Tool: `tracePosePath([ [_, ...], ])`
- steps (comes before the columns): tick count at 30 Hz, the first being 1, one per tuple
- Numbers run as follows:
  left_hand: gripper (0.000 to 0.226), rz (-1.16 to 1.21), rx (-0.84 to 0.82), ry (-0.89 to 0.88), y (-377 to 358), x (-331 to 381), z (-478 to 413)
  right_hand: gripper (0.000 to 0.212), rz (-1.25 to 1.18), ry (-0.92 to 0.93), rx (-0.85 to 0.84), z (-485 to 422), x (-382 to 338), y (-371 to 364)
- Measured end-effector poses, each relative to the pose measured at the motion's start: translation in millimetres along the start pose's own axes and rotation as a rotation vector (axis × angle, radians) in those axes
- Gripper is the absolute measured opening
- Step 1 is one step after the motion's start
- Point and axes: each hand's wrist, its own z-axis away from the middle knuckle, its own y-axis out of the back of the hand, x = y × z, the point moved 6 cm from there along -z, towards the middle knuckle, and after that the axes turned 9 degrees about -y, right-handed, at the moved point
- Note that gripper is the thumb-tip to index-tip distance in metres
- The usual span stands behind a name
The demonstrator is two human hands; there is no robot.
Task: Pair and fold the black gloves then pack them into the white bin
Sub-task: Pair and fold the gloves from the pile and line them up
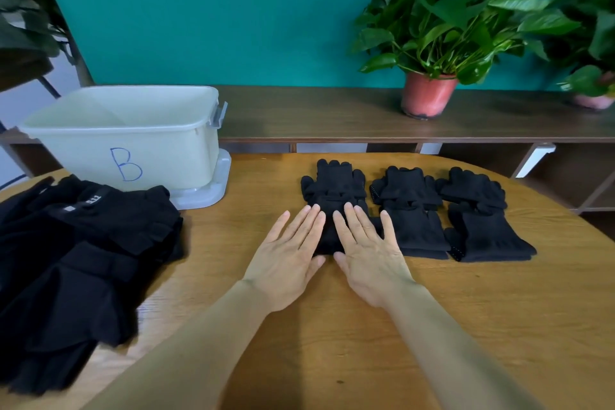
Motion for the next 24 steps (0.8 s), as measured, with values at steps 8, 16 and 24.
tracePosePath([
  [8, 0.059, -0.083, 0.079, 0.081, 53, -6, 77, 0.057, -0.019, 0.039, -0.034, 46, -39, 36],
  [16, 0.057, -0.13, 0.049, 0.226, 93, -22, 188, 0.057, -0.023, 0.187, 0.012, 96, -135, 68],
  [24, 0.055, -0.224, 0.068, 0.383, 124, -76, 270, 0.057, -0.081, 0.274, 0.021, 103, -216, 86],
])
